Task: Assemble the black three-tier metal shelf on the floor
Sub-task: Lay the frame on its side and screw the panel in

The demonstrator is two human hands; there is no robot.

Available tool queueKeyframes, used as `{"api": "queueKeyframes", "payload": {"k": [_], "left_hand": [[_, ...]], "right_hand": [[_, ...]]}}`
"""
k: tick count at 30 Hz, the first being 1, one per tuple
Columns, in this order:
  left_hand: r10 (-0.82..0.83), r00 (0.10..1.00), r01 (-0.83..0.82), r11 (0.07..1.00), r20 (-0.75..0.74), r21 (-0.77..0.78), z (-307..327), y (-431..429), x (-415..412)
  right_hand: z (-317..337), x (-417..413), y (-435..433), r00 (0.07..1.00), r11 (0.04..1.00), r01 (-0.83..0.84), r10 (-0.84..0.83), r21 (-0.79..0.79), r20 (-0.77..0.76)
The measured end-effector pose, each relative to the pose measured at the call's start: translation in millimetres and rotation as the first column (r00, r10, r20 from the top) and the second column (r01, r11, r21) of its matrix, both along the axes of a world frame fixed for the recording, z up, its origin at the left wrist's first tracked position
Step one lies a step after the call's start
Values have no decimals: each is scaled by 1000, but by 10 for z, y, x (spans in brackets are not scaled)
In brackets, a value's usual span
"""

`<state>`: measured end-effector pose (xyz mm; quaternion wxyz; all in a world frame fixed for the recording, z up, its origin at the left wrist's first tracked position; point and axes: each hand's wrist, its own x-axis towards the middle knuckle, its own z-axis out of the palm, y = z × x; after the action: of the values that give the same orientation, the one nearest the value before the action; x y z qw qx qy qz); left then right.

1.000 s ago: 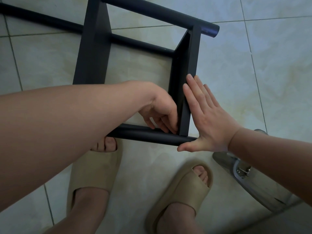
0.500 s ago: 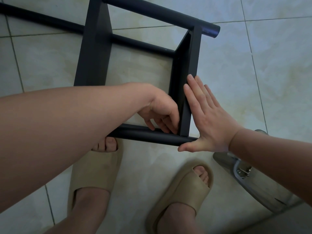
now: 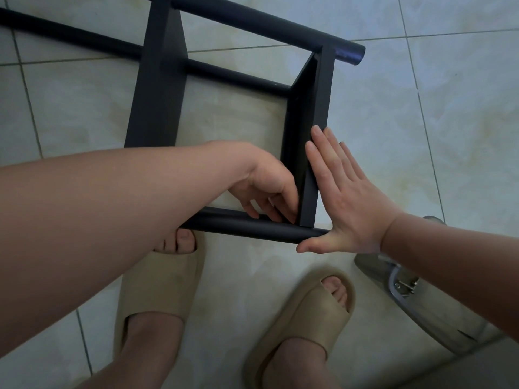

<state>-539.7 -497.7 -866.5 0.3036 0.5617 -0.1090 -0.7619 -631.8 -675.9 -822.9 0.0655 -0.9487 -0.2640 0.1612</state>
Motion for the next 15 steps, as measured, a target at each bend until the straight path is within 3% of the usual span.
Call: {"api": "queueKeyframes", "payload": {"k": [8, 15], "left_hand": [[28, 998, -28, 1000, 61, -4, 11, -35, -9], [129, 991, -127, 990, 28, -66, -44, 2, -79]], "right_hand": [[-1, -1, 1, 1000, 1000, 0, 0, 3, 1], [3, 4, 5, 1000, 1000, 1, -1, 6, -3]]}}
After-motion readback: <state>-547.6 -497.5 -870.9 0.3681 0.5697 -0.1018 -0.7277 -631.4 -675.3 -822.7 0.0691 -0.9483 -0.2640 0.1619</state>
